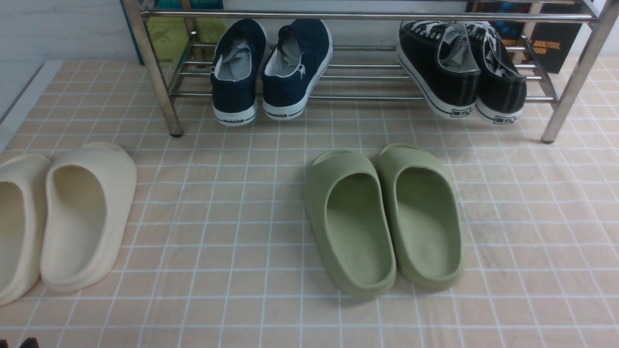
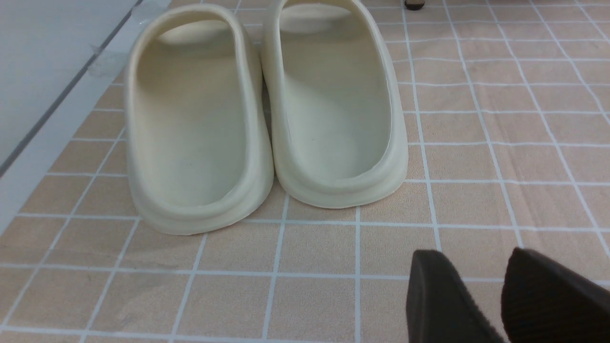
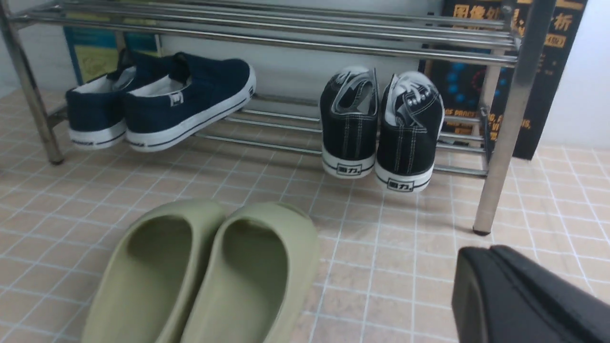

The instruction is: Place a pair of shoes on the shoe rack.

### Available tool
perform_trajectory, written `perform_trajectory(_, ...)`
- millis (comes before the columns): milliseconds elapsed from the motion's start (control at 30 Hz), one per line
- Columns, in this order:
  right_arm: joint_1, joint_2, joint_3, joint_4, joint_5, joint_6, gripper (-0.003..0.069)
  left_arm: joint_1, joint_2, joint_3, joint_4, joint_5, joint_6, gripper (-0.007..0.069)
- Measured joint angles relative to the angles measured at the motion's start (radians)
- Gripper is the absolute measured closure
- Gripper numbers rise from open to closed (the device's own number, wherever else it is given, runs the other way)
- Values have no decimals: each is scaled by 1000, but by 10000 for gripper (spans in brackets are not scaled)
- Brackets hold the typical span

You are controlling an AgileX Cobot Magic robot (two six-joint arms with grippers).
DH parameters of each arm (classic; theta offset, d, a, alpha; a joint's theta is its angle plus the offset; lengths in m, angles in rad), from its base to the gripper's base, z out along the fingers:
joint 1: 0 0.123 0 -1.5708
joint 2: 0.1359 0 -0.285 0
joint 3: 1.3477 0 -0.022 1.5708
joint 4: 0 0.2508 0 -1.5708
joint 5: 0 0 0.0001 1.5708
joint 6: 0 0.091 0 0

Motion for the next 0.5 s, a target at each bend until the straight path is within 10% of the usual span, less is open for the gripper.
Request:
perform_trajectory(200, -209, -161, 338, 1, -279, 1, 678, 0, 0, 0, 0, 0, 0, 385)
perform_trajectory(500, -252, -206, 385, -43, -42, 112, 678, 0, 0, 0, 0, 0, 0, 385)
